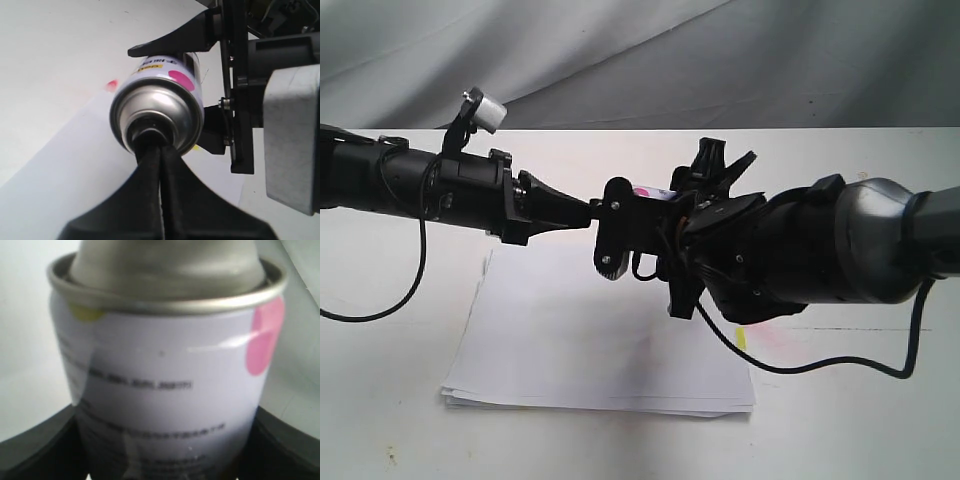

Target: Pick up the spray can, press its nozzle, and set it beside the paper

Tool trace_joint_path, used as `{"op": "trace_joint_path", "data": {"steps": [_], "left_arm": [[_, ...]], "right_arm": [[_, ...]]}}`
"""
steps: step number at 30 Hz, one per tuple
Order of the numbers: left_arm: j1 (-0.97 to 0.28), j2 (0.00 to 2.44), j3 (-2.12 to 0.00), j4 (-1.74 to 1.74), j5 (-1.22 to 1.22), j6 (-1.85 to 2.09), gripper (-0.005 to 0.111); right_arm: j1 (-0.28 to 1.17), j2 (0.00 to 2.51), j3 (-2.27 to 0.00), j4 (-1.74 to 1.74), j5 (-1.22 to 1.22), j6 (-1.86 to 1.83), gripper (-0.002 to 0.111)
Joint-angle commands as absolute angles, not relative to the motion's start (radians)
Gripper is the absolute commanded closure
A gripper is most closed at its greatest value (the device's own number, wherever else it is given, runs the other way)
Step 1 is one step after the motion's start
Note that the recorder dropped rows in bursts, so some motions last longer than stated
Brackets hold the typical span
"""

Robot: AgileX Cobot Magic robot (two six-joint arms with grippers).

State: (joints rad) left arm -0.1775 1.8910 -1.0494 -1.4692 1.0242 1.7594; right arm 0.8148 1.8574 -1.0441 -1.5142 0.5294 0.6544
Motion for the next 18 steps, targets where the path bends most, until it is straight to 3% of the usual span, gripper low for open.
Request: {"op": "trace_joint_path", "data": {"steps": [1,11,18], "left_arm": [[-0.198,1.874,-1.052,-1.439,1.025,1.756,0.107],[-0.069,1.743,-1.05,-1.339,1.085,1.675,0.107],[-0.057,1.74,-1.05,-1.329,1.095,1.675,0.107]], "right_arm": [[0.828,1.841,-1.061,-1.57,0.465,0.659,0.108],[0.828,1.841,-1.061,-1.567,0.486,0.659,0.108],[0.828,1.841,-1.061,-1.564,0.486,0.659,0.108]]}}
